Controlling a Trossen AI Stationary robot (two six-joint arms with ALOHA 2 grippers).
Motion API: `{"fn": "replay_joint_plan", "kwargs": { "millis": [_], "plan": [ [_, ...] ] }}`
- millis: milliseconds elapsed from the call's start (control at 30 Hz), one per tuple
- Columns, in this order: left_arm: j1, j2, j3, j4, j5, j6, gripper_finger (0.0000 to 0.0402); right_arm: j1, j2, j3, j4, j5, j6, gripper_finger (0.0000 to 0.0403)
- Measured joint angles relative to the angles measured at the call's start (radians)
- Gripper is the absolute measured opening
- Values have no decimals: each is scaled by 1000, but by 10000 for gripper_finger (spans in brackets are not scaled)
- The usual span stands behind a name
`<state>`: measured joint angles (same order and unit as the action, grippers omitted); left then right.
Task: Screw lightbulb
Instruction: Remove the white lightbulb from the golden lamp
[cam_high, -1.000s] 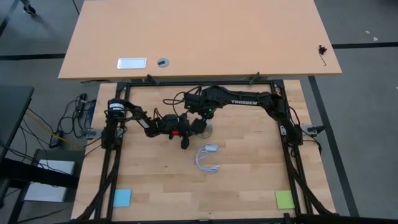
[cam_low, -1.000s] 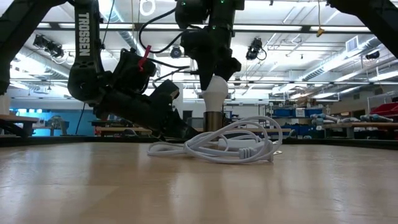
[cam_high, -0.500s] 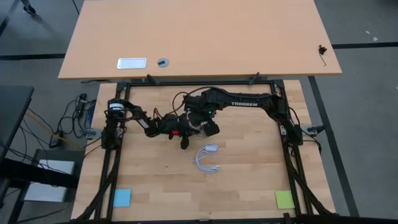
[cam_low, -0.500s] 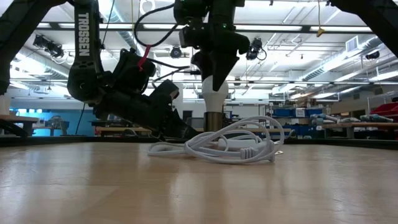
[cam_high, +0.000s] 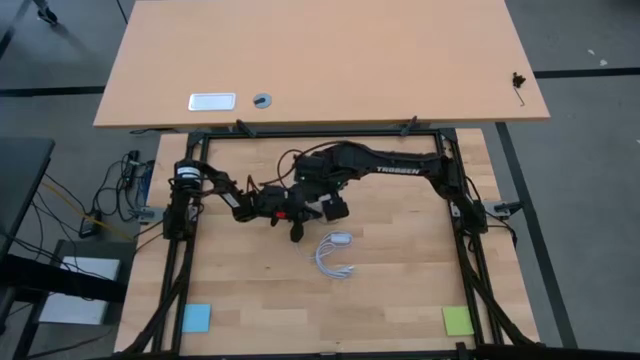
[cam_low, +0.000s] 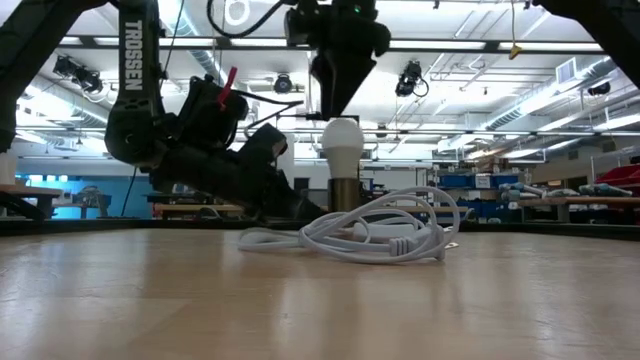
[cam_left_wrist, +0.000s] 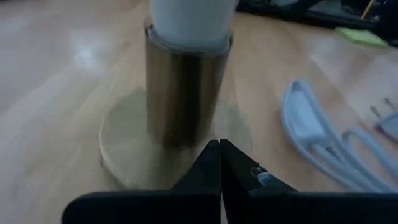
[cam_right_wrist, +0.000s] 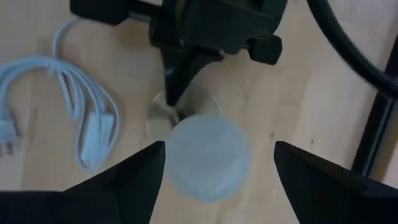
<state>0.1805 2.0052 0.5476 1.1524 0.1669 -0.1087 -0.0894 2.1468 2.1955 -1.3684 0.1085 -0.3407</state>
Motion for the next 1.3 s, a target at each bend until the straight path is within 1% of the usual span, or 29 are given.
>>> {"fn": "replay_joint_plan", "kwargs": {
  "millis": [167, 267, 400, 467, 633, 700, 833, 900, 1000, 1100, 1200, 1300],
  "plan": [
    [0, -2, 2, 8, -1, 0, 0, -24, 0, 15, -33, -35, 102, 307],
    [1, -2, 2, 24, -2, 0, 0, -46, 0, 15, -50, -72, 262, 310],
    [1, -2, 2, 42, -6, -4, 0, -71, 0, 15, -50, -124, 538, 314],
    [1, -2, 2, 51, -6, -9, 0, -79, 0, 15, -49, -143, 618, 317],
    [1, -3, 0, 69, 10, -23, 0, -79, 1, -38, -8, -155, 677, 323],
    [1, -3, -24, 123, 11, -23, 0, -79, 0, -62, 3, -155, 679, 323],
    [7, -4, -98, 301, 12, -49, 0, -79, 2, -102, 32, -141, 686, 323],
    [16, -5, -125, 352, 13, -62, 0, -79, 2, -108, 44, -130, 685, 323],
    [19, -5, -135, 358, 13, -76, 0, -79, 2, -116, 55, -129, 682, 323],
    [18, -5, -108, 331, 34, -74, 0, -79, 2, -118, 59, -126, 680, 319],
    [17, -5, -76, 257, 33, -57, 0, -79, 2, -118, 59, -102, 659, 306],
    [16, -5, -59, 219, 29, -54, 0, -79, 2, -118, 59, -100, 629, 289]
  ]
}}
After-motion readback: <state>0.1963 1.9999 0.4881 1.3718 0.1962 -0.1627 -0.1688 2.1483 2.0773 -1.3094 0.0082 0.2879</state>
